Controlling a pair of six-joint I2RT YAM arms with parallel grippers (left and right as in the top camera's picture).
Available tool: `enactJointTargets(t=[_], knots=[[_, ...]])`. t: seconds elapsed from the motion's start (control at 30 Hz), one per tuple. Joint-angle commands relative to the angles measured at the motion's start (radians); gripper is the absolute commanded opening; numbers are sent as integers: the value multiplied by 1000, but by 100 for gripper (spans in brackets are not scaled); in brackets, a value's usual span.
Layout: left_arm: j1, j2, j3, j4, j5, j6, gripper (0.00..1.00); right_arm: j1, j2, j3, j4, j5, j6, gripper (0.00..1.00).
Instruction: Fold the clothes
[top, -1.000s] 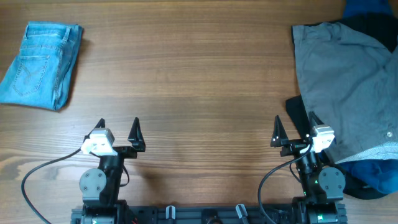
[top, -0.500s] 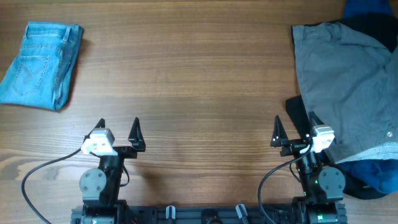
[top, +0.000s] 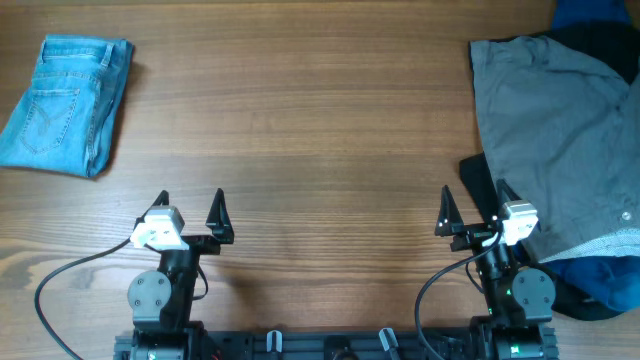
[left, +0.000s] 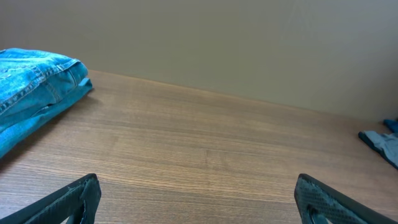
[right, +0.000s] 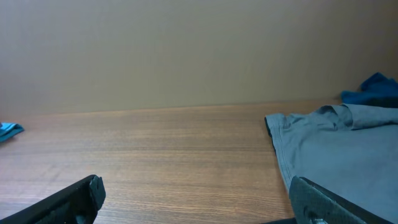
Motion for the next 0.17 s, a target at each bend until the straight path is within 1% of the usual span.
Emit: enactJointTargets(t=[0.0,0.13], knots=[[6,-8,-6,-2,8,17,100,5,-9,-1,3,3,14,100],[6,-8,-6,-2,8,17,100,5,-9,-1,3,3,14,100]])
